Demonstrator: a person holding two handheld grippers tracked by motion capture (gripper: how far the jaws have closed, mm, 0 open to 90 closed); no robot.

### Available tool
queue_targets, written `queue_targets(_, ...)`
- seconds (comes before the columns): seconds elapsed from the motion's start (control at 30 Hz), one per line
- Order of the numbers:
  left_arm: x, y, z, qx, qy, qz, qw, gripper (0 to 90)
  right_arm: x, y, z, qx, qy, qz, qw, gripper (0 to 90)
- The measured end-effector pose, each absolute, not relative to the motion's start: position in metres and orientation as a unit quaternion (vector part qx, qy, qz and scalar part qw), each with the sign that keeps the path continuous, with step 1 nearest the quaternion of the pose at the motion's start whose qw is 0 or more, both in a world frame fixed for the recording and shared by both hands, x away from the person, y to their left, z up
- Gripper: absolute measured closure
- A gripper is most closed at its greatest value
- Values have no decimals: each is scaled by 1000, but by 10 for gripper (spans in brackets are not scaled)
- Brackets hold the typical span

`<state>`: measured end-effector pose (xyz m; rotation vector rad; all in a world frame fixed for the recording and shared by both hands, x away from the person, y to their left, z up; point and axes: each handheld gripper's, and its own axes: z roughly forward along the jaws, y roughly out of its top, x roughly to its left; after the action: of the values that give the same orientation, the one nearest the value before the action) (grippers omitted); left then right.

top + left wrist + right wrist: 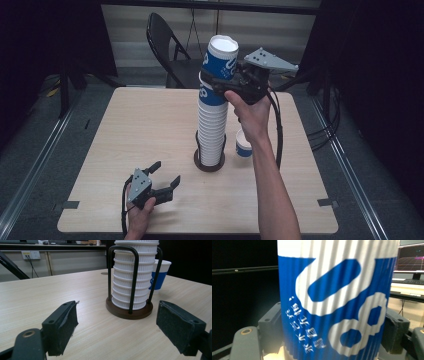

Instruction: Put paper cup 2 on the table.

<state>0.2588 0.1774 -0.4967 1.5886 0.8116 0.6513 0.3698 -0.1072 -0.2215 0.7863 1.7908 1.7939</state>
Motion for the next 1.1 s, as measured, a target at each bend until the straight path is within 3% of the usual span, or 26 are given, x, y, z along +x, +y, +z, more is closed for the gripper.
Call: queue_targets(1.1,259,178,-497,679,353,276,582,166,356,-144,-215,305,623,678,241,217)
